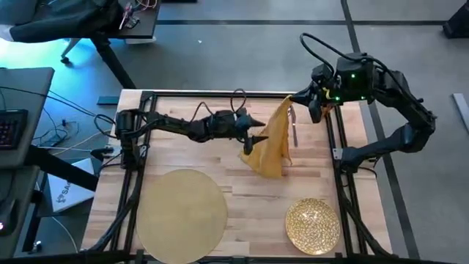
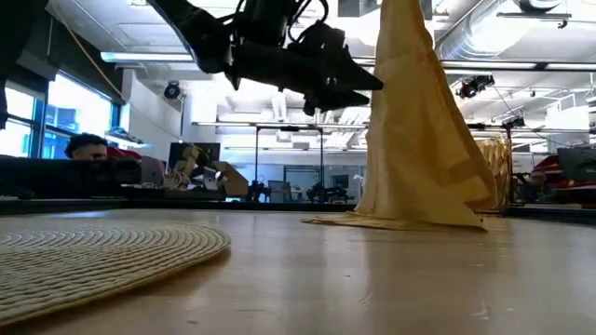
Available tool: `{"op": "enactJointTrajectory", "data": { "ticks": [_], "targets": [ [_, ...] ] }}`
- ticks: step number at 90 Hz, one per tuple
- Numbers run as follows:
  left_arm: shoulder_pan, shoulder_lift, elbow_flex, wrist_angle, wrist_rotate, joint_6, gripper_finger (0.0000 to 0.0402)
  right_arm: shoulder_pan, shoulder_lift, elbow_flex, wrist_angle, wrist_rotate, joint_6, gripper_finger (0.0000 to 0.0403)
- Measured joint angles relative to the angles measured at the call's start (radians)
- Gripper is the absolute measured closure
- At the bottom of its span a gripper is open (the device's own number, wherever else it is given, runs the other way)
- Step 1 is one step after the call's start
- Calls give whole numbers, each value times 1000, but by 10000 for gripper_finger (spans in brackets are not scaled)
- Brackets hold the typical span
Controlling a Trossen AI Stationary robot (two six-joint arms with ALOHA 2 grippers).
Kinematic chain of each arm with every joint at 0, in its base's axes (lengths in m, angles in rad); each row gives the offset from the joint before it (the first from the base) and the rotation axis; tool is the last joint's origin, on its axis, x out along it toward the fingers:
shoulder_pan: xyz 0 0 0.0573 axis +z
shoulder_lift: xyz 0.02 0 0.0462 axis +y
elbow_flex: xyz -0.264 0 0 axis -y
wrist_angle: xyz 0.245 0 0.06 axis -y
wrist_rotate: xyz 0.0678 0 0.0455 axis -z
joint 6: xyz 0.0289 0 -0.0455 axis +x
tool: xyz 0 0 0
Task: Set table place
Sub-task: Fold the yellow napkin
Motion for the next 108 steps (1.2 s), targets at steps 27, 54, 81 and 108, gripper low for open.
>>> {"op": "enactJointTrajectory", "data": {
  "ticks": [27, 54, 81, 108],
  "targets": [
    [38, 76, 29, -6, 384, -56, 147, 0, 0, 0, 1, 0, 11, 403],
    [-7, 62, 31, -5, 534, -106, 163, 0, 0, 0, 1, 0, 19, 403],
    [-77, 64, 31, -55, 137, 101, 176, 0, 0, 0, 1, 0, 44, 403],
    [-78, 156, 40, -61, 315, 19, 199, 0, 0, 0, 1, 0, 42, 403]
  ]
}}
